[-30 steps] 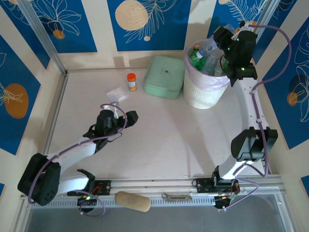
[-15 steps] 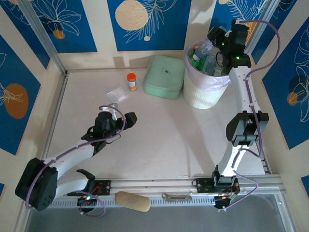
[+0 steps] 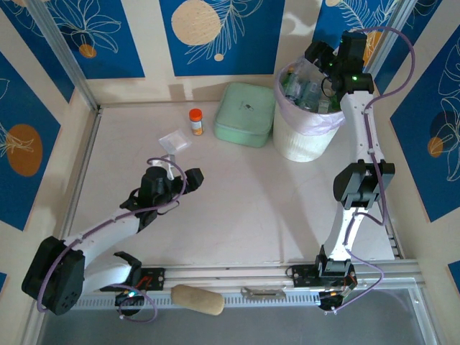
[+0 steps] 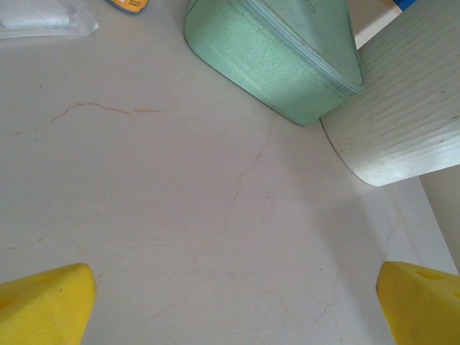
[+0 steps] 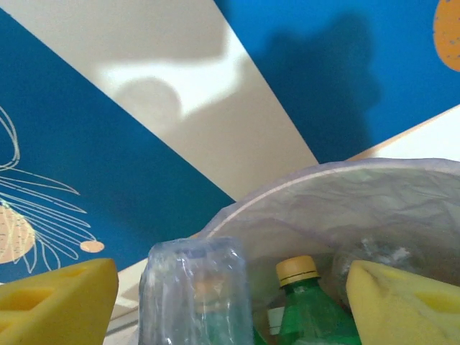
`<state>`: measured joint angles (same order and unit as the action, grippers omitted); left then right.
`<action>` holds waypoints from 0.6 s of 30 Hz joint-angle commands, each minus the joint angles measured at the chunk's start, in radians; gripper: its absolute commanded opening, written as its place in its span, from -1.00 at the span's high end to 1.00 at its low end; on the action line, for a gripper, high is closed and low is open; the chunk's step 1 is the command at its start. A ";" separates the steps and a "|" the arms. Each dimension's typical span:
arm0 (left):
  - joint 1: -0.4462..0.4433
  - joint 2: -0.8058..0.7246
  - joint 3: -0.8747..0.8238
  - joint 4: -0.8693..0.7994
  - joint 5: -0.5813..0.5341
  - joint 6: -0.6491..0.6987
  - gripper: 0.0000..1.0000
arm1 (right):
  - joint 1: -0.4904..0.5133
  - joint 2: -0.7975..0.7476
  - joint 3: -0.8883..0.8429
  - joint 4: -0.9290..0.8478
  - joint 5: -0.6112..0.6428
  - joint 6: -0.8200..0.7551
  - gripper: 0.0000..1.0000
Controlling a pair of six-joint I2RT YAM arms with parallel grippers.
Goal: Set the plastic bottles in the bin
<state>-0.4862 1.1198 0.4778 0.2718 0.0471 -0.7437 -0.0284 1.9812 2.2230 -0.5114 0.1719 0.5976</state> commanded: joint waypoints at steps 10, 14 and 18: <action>0.011 0.029 0.010 0.038 0.011 -0.009 -0.99 | 0.064 -0.175 -0.137 0.113 -0.042 -0.148 -0.61; 0.011 0.029 0.011 0.036 0.010 -0.010 -0.99 | 0.112 -0.169 -0.177 0.153 -0.149 -0.129 -0.43; 0.011 0.023 0.018 0.023 0.010 -0.002 -0.99 | 0.160 -0.104 -0.144 0.150 -0.212 -0.125 -0.39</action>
<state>-0.4862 1.1477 0.4778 0.2836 0.0475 -0.7441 0.1062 1.8332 2.0663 -0.3775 0.0441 0.4850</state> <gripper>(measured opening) 0.996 0.697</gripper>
